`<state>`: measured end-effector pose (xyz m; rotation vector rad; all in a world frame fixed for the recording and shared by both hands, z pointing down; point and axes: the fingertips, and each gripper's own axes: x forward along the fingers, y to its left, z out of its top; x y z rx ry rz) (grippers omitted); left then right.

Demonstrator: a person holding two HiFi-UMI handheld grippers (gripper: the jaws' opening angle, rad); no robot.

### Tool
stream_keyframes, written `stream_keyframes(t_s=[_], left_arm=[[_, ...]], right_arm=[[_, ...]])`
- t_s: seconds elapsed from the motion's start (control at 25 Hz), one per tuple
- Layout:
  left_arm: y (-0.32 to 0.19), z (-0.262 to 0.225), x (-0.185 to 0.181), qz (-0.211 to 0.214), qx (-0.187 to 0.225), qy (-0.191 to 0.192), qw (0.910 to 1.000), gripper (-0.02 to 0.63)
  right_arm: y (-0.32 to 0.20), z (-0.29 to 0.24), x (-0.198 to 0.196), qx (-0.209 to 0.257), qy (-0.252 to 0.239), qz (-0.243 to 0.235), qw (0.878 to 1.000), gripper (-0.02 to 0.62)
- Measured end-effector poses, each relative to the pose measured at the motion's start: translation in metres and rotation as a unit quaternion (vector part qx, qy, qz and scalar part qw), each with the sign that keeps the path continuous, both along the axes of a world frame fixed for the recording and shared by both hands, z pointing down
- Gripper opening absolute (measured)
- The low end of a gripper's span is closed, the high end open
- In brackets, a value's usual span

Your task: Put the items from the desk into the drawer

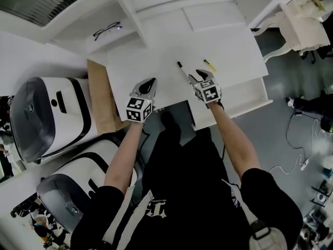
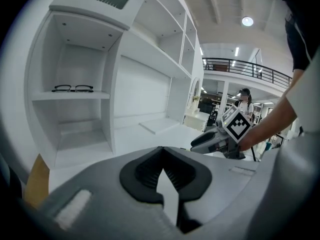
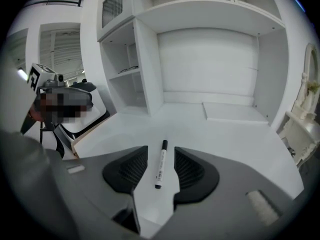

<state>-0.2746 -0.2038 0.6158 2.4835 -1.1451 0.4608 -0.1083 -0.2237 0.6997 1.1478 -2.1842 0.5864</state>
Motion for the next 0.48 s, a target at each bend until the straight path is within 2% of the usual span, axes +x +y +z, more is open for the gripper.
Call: stream_keyframes(t_s=[0.48], left_arm=[[-0.024, 0.036, -0.030, 0.032, -0.019, -0.003, 0.9993, 0.005]], right_arm=[[-0.008, 0.047, -0.022, -0.038, 0.030, 0.033, 0.998, 0.172]])
